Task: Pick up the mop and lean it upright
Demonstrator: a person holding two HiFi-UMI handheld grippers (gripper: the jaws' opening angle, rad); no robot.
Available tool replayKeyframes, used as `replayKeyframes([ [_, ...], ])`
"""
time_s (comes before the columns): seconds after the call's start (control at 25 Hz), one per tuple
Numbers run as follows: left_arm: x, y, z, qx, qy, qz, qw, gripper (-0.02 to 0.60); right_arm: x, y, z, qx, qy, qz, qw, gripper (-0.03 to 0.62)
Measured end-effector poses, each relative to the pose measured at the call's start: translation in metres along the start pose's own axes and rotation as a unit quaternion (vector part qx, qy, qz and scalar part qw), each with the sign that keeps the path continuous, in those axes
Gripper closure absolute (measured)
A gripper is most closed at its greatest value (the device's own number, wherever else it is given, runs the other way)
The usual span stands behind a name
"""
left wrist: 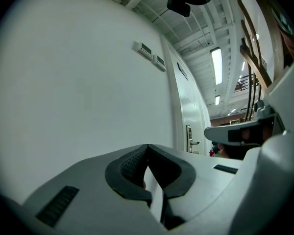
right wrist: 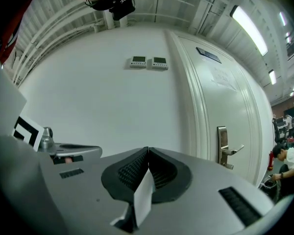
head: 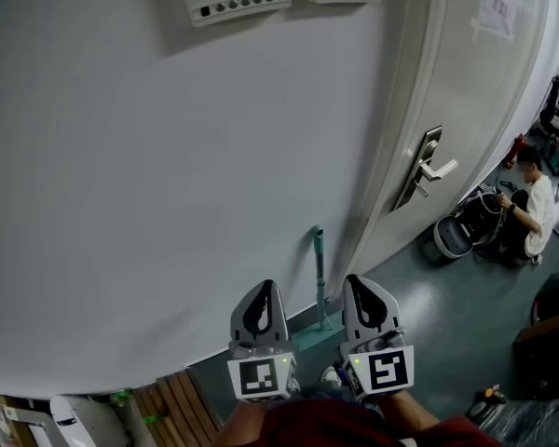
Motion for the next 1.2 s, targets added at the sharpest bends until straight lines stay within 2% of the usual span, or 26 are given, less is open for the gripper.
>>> replayKeyframes([
  [0.32,-0.002,-0.001,-0.003,0.000,-0.003,0.002,1.0000,0.568,-0.004,0.034,-0.007,-0.023,-0.011,0.013,1.000,0.576],
  [1.0,-0.002,0.010,-0.006,-0.004,-0.007,0.004,1.0000,0.568,-0.003,0.029,-0.005,-0.017,-0.013,0.002,1.000,0.577],
  [1.2,0.002,0.010,-0.005,-0.002,-0.004,0.002,1.0000,0.568,-0.001,0.028,0.000,-0.007,0.000,-0.013,1.000,0.577],
])
Point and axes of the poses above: the fingertips, and each gripper's own axes: z forward along the fingers, x to its left, y out of its top, the point moved 10 cm from there along -z, backward along the fingers, and after that the axes turned 7 degrees about -y, right-handed, at the moved point
